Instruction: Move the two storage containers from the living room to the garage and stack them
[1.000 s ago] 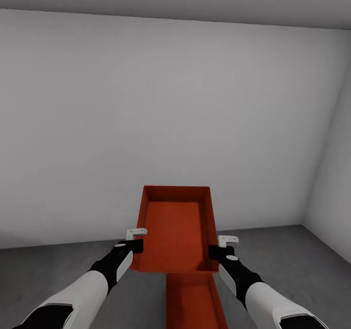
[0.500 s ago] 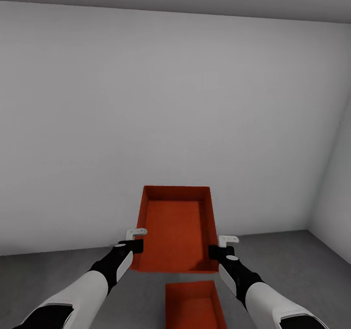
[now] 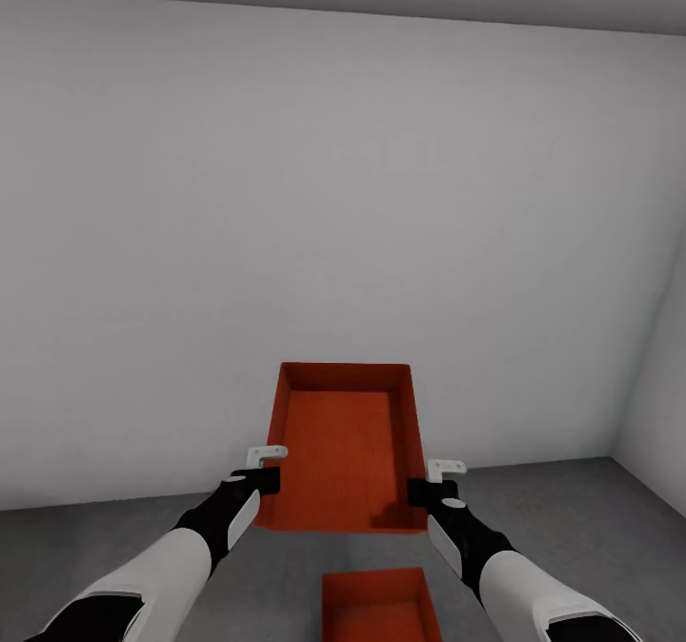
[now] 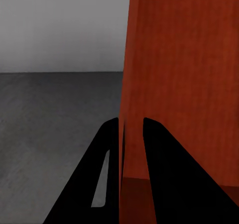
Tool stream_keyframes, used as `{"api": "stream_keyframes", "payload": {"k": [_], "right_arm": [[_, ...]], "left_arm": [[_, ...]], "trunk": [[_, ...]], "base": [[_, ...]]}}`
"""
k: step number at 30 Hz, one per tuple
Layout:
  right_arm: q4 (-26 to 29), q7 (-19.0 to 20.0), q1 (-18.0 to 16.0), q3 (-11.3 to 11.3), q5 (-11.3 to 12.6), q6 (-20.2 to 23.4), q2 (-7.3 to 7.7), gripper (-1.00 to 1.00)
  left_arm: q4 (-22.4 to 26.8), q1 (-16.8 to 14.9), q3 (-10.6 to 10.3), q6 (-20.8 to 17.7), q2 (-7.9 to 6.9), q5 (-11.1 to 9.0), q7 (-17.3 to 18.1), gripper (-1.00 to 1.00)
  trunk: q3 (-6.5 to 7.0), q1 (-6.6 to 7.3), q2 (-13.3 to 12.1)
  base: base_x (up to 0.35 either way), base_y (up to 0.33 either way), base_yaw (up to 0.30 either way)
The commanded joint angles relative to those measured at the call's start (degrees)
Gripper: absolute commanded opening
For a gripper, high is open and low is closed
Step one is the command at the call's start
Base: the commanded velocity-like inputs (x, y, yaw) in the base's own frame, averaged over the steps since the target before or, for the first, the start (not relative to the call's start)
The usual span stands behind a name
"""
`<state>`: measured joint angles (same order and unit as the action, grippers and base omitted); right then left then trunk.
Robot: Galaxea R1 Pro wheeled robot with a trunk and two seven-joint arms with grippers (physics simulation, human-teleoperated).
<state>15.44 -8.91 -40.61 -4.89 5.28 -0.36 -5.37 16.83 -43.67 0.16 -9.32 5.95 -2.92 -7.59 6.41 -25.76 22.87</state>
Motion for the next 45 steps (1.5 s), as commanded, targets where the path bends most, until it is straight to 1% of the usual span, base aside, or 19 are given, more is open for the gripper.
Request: {"api": "stream_keyframes", "payload": {"k": [1, 13, 33, 45], "right_arm": [[-0.15, -0.49, 0.01, 0.76, 0.61, -0.08, 0.17, -1.0], [-0.15, -0.49, 0.01, 0.76, 0.61, -0.08, 0.17, -1.0], [-0.15, -0.49, 0.01, 0.76, 0.61, -0.08, 0.14, -1.0], [-0.15, -0.49, 0.01, 0.76, 0.61, 0.0, 0.18, -1.0]], "left_arm": [[1.62, -0.01, 1.42, 1.76, -0.59, 1.08, -0.58, -1.0], [1.63, -0.01, 1.42, 1.76, -0.5, 1.03, -0.57, -1.0], [1.54, -0.01, 1.42, 1.77, -0.59, 1.06, -0.5, -1.0], [1.45, -0.01, 1.42, 1.84, -0.59, 1.08, -0.5, -1.0]], "trunk": [[-0.03, -0.02, 0.05], [-0.03, -0.02, 0.05], [-0.03, -0.02, 0.05], [-0.03, -0.02, 0.05]], "base": [[0.012, 0.0, 0.0], [0.002, -0.006, 0.0], [0.0, -0.152, 0.0], [0.0, -0.023, 0.0]]}}
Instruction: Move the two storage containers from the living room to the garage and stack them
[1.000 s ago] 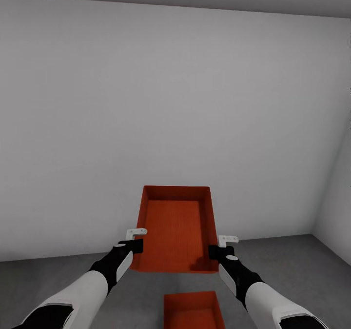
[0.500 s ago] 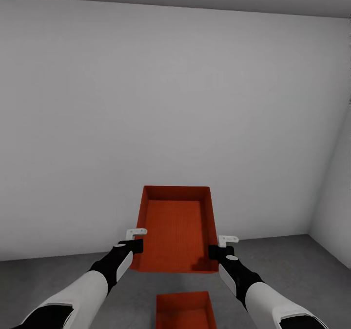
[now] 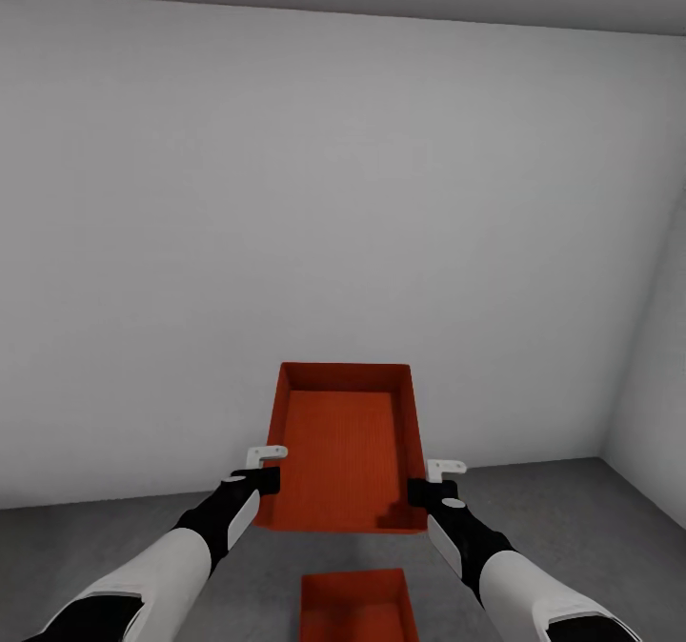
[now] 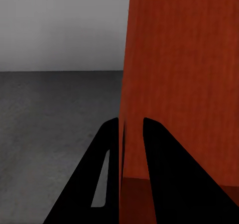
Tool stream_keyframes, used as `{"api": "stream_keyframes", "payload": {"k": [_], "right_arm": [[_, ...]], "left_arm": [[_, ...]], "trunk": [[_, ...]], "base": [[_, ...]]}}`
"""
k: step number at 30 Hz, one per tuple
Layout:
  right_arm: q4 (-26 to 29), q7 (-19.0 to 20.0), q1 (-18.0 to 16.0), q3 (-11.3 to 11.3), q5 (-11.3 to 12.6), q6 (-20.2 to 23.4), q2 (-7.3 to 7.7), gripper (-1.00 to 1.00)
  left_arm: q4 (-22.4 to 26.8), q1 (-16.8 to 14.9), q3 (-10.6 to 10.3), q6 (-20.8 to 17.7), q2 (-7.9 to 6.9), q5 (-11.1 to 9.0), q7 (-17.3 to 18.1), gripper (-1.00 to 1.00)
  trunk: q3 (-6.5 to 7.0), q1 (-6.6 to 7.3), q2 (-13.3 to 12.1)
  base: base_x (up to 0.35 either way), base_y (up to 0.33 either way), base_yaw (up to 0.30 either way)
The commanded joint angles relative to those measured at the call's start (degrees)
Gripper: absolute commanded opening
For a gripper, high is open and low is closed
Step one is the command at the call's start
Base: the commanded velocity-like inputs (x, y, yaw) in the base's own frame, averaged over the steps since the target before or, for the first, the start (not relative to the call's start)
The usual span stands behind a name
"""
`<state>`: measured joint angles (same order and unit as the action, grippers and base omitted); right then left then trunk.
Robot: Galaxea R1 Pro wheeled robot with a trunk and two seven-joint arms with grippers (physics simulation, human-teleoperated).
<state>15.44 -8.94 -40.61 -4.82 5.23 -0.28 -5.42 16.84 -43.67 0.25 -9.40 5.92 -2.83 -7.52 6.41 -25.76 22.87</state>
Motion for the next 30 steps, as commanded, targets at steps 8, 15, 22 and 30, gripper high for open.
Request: {"api": "stream_keyframes", "payload": {"k": [8, 15, 22, 30], "right_arm": [[-0.14, -0.47, 0.01, 0.69, 0.66, -0.06, 0.23, -1.0], [-0.14, -0.47, 0.01, 0.76, 0.66, -0.05, 0.23, -1.0], [-0.14, -0.47, 0.01, 0.71, 0.66, -0.06, 0.23, -1.0], [-0.14, -0.47, 0.01, 0.7, 0.66, -0.07, 0.23, -1.0]], "left_arm": [[1.42, -0.01, 1.33, 1.93, -0.56, 0.98, -0.57, -1.0], [1.44, -0.01, 1.33, 1.93, -0.56, 0.98, -0.57, -1.0], [1.44, -0.01, 1.32, 1.93, -0.56, 0.98, -0.57, -1.0], [1.42, -0.01, 1.25, 1.93, -0.47, 0.97, -0.57, -1.0]], "trunk": [[-0.03, -0.02, 0.05], [-0.03, -0.02, 0.05], [-0.03, -0.02, 0.05], [-0.03, -0.02, 0.05]], "base": [[0.0, 0.0, 0.0], [0.0, 0.0, 0.0], [0.0, 0.0, 0.0], [0.0, 0.0, 0.0]]}}
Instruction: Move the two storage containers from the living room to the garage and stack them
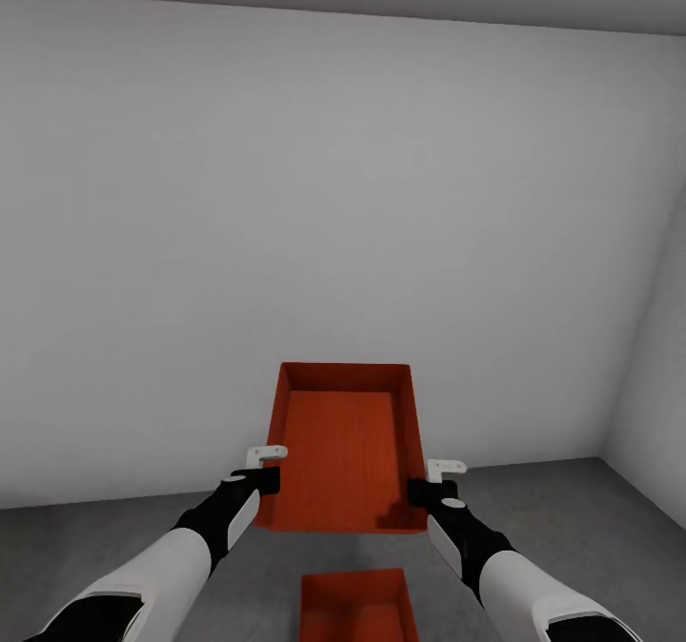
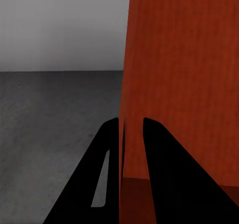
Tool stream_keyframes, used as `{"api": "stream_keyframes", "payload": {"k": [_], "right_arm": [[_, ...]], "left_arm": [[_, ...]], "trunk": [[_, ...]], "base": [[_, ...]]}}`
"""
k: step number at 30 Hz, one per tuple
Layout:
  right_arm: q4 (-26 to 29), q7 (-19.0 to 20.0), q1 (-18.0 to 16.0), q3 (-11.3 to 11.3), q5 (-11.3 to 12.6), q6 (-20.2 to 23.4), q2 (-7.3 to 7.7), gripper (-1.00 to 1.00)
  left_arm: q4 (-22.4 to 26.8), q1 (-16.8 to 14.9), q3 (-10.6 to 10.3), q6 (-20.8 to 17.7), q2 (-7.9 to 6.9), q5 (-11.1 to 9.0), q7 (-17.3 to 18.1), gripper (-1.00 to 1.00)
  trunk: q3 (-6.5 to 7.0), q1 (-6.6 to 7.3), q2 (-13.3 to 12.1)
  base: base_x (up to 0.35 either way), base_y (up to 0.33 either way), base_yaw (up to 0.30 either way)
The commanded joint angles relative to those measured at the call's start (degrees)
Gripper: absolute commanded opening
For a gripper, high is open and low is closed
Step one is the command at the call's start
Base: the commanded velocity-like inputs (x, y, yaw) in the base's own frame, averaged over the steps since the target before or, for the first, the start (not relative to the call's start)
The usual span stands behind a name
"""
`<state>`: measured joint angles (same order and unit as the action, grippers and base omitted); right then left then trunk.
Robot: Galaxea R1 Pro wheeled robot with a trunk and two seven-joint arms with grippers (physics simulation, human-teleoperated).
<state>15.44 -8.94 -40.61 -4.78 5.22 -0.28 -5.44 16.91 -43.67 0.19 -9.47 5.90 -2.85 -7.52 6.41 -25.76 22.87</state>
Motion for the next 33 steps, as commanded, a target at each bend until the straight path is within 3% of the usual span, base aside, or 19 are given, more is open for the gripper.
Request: {"api": "stream_keyframes", "payload": {"k": [1, 19, 33], "right_arm": [[-0.15, -0.47, 0.01, 0.66, 0.67, -0.07, 0.25, -1.0], [-0.14, -0.47, 0.01, 0.65, 0.67, -0.07, 0.25, -1.0], [-0.14, -0.47, 0.01, 0.66, 0.67, 0.17, 0.19, -1.0]], "left_arm": [[1.34, -0.01, 1.3, 2.0, -0.45, 0.99, -0.57, -1.0], [1.3, -0.01, 1.31, 2.0, -0.54, 1.0, -0.57, -1.0], [1.28, -0.01, 1.3, 2.0, -0.53, 1.0, -0.57, -1.0]], "trunk": [[-0.03, -0.02, 0.05], [-0.03, -0.02, 0.05], [-0.03, -0.02, 0.05]], "base": [[0.0, 0.0, 0.0], [0.0, -0.099, 0.0], [0.0, -0.01, -0.052]]}}
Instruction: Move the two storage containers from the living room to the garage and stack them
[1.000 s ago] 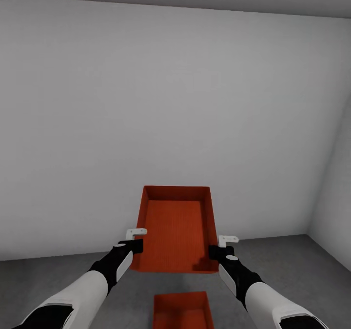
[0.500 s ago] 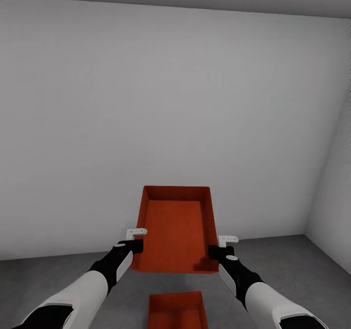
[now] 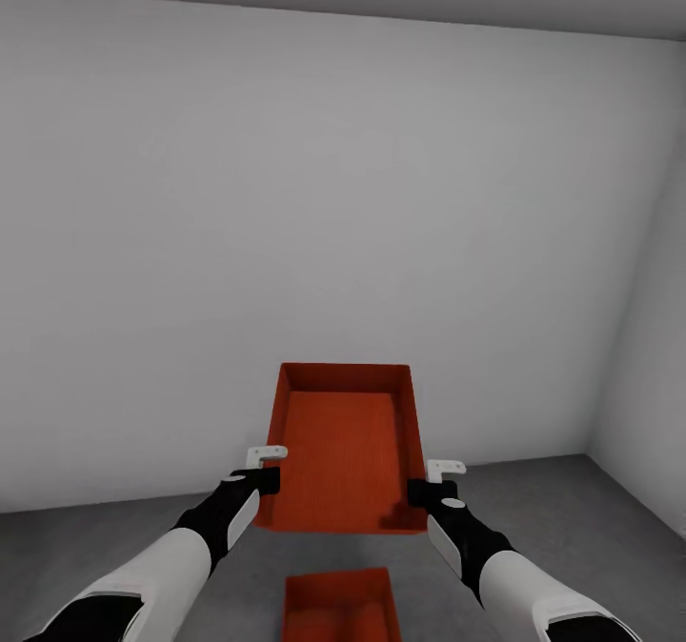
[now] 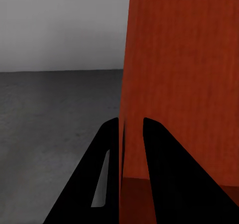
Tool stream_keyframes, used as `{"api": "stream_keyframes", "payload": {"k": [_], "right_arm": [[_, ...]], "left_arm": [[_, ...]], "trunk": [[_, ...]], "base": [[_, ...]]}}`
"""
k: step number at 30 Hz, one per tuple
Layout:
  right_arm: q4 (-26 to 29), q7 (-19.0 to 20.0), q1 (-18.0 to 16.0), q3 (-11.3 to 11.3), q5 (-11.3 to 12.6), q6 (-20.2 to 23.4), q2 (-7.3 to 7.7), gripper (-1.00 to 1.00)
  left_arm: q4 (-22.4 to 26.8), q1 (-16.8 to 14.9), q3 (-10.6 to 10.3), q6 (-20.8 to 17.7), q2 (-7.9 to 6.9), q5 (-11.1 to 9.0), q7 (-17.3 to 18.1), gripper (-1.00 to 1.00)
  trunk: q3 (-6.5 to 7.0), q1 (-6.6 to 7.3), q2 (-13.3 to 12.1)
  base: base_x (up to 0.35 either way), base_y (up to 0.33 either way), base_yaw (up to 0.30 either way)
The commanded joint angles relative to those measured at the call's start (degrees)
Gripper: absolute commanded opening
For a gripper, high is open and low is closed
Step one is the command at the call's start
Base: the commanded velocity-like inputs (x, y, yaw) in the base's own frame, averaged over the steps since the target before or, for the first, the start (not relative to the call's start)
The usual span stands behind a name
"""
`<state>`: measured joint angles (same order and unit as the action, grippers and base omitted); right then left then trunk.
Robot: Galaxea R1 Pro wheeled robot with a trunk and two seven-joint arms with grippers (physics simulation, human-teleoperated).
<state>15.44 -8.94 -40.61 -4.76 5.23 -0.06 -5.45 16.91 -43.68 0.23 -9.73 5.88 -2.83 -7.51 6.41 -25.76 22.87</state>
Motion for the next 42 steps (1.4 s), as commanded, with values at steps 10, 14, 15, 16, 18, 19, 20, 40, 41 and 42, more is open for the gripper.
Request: {"api": "stream_keyframes", "payload": {"k": [10, 14, 15, 16, 18, 19, 20, 40, 41, 42], "right_arm": [[-0.15, -0.46, 0.0, 0.63, 0.66, -0.22, 0.22, -1.0], [-0.15, -0.46, 0.0, 0.65, 0.66, -0.35, 0.26, -1.0], [-0.15, -0.46, 0.0, 0.64, 0.66, -0.36, 0.26, -1.0], [-0.15, -0.46, 0.0, 0.67, 0.66, -0.36, 0.26, -1.0], [-0.15, -0.46, 0.0, 0.67, 0.66, -0.37, 0.27, -1.0], [-0.15, -0.46, 0.0, 0.67, 0.66, -0.37, 0.27, -1.0], [-0.15, -0.46, 0.0, 0.68, 0.66, -0.31, 0.27, -1.0], [-0.13, -0.46, 0.0, 0.63, 0.66, -0.38, 0.27, -1.0], [-0.14, -0.46, 0.0, 0.63, 0.66, -0.41, 0.27, -1.0], [-0.14, -0.46, 0.0, 0.63, 0.66, -0.4, 0.27, -1.0]], "left_arm": [[1.23, -0.01, 1.26, 2.26, -0.44, 0.98, -0.57, -1.0], [1.2, -0.01, 1.26, 2.26, -0.44, 0.98, -0.57, -1.0], [1.2, -0.01, 1.26, 2.26, -0.44, 0.98, -0.57, -1.0], [1.2, -0.01, 1.26, 2.26, -0.45, 0.98, -0.57, -1.0], [1.2, -0.01, 1.26, 2.26, -0.44, 0.98, -0.57, -1.0], [1.2, -0.01, 1.26, 2.26, -0.44, 0.98, -0.57, -1.0], [1.2, -0.01, 1.26, 2.26, -0.44, 0.98, -0.57, -1.0], [1.02, -0.01, 1.3, 2.26, -0.52, 0.98, -0.57, -1.0], [1.02, -0.01, 1.32, 2.26, -0.52, 0.98, -0.57, -1.0], [1.02, -0.01, 1.32, 2.26, -0.52, 0.98, -0.57, -1.0]], "trunk": [[-0.03, -0.02, 0.05], [-0.03, -0.02, 0.05], [-0.03, -0.02, 0.05], [-0.03, -0.02, 0.05], [-0.03, -0.02, 0.05], [-0.03, -0.02, 0.05], [-0.03, -0.02, 0.05], [-0.03, -0.02, 0.05], [-0.03, -0.02, 0.05], [-0.03, -0.02, 0.05]], "base": [[0.0, 0.0, -0.151], [0.0, 0.0, -0.01], [0.0, 0.0, -0.003], [0.0, 0.0, -0.002], [0.0, 0.0, -0.001], [0.0, 0.0, 0.0], [0.0, 0.0, 0.0], [0.108, 0.0, 0.0], [0.183, 0.0, 0.0], [0.172, 0.0, 0.0]]}}
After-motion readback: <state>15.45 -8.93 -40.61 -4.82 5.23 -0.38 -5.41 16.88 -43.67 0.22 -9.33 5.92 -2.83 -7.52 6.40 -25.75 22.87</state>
